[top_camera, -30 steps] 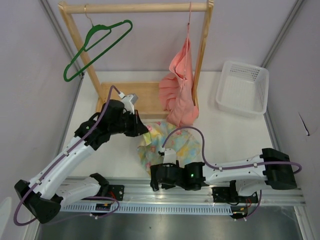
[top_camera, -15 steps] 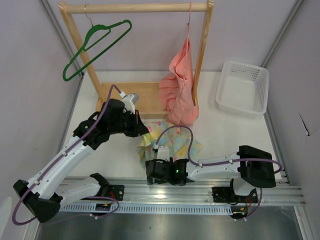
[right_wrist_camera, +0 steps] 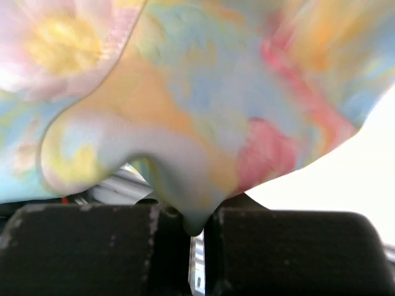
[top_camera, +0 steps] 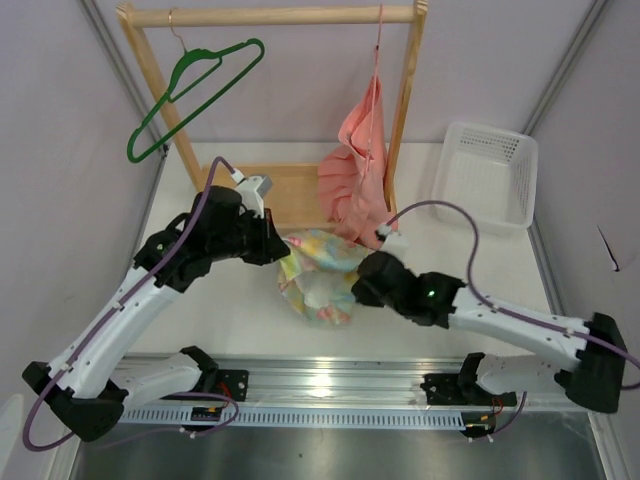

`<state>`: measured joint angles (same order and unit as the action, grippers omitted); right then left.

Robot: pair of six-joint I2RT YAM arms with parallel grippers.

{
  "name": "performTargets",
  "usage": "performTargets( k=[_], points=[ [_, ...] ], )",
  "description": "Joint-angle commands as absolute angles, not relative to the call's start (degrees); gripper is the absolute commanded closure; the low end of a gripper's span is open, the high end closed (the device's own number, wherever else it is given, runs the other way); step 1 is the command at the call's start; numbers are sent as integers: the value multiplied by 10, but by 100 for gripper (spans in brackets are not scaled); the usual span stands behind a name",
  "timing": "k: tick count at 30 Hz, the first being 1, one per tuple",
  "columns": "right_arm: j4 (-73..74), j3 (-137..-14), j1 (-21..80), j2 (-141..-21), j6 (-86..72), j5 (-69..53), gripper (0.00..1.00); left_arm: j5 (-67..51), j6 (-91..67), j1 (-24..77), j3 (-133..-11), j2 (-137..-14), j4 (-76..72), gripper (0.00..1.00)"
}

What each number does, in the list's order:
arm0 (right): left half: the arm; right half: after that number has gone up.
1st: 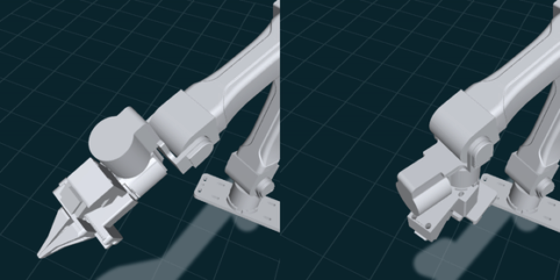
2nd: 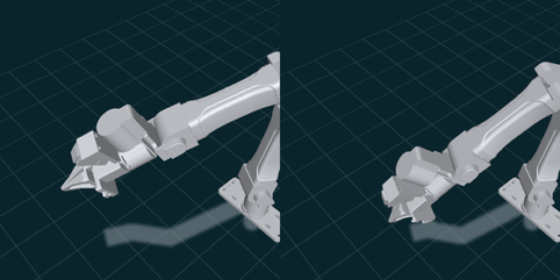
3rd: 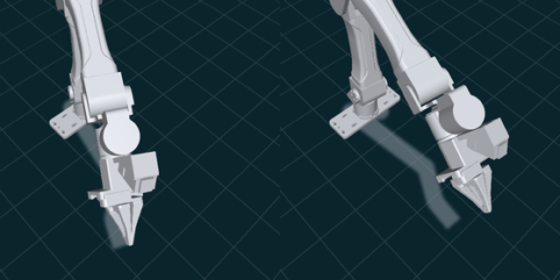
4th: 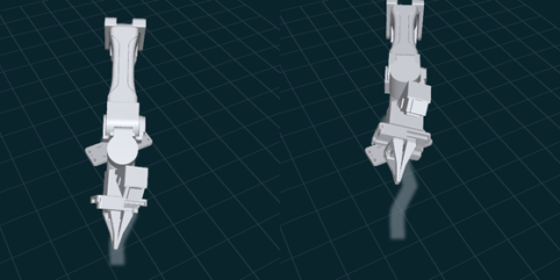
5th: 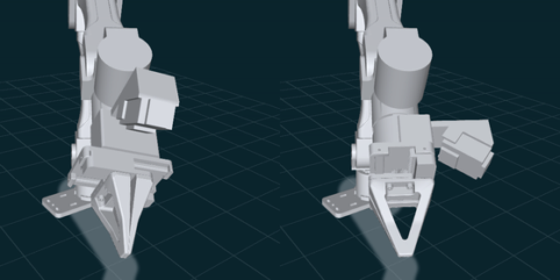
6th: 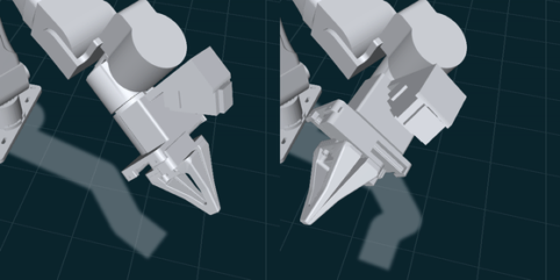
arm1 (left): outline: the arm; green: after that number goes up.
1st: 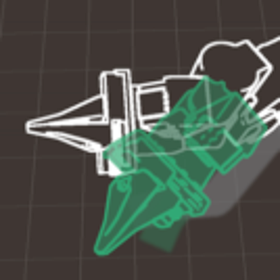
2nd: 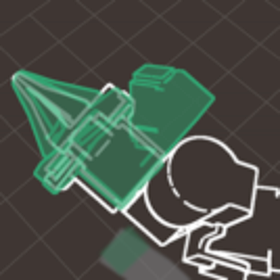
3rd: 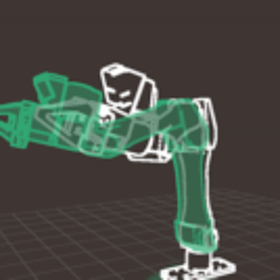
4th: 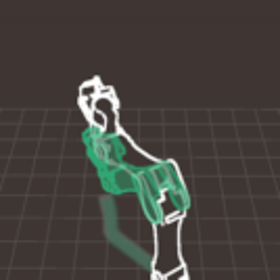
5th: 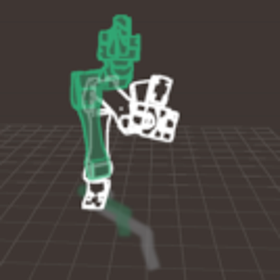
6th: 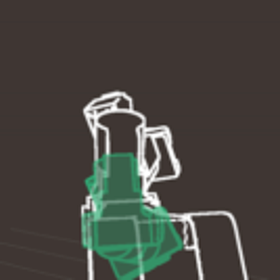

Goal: Place the skirt on the hanger

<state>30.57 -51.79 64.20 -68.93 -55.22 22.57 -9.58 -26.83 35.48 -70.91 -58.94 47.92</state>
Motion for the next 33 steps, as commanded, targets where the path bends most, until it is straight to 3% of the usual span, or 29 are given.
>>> performTargets(
  k=[1, 8, 13, 18, 28, 33],
  points=[
    [340, -572, 536, -627, -450, 185, 100, -68, -228, 334, -775, -608, 505, 100],
    [388, -842, 361, -758, -252, -53, 100, -91, -200, 198, -915, -660, 526, 100],
    [392, -1007, 311, -852, -223, -211, 100, -144, -212, 64, -1047, -710, 525, 100],
    [339, -1056, 327, -901, -235, -293, 100, -149, -240, 33, -1063, -715, 448, 100],
    [326, -1294, 366, -1081, -220, -252, 100, -145, -270, 3, -1144, -796, 386, 100],
    [316, -1348, 393, -1142, -213, -205, 100, -154, -285, -44, -1146, -818, 362, 100]
  ],
)
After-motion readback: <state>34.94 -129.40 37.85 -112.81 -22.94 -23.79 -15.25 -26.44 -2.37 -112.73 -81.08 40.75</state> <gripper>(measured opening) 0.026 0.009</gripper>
